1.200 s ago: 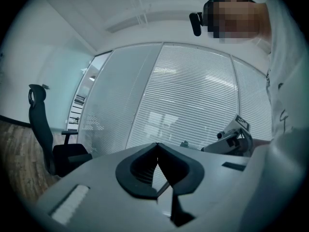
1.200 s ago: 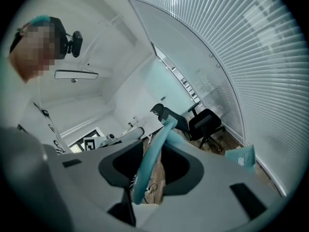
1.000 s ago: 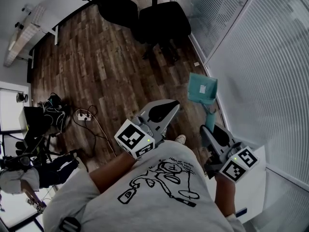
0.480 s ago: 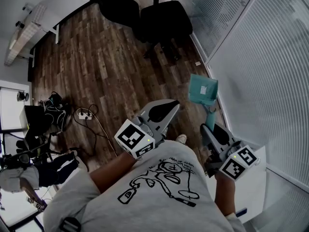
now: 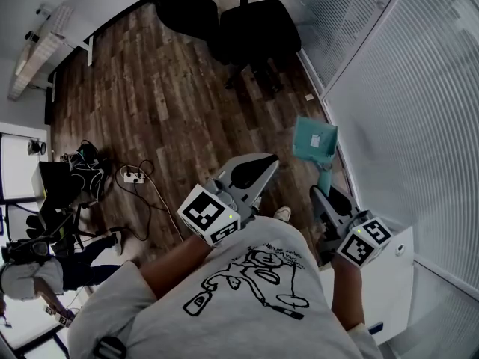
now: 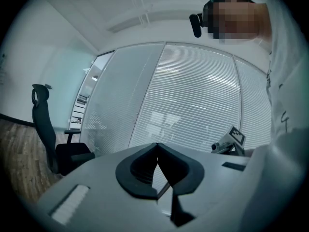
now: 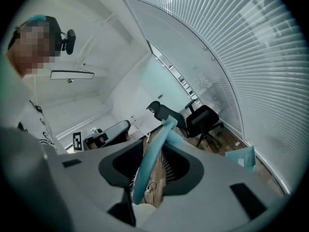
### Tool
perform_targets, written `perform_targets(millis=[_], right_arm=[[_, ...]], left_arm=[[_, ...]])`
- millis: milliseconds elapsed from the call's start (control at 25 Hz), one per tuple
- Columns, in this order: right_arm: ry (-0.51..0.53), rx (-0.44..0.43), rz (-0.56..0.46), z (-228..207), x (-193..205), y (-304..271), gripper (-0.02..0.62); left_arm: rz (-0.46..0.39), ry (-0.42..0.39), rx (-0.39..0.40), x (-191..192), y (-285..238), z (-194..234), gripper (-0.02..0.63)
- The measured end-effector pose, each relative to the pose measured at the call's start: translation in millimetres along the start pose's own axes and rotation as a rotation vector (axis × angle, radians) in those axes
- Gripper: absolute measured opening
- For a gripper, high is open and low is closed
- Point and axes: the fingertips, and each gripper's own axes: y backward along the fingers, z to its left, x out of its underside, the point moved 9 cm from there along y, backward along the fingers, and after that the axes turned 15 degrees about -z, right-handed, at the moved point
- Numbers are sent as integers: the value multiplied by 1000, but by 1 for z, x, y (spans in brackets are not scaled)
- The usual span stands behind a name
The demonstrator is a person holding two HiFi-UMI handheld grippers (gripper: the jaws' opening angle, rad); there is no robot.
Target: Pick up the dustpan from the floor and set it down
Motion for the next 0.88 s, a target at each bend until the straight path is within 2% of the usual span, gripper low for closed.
perform_targets(millis=[880], right_arm=[[-63,-2,40,-95,78,-21,110]], left_arm=[[-1,4,-14,-3,6,1,2]])
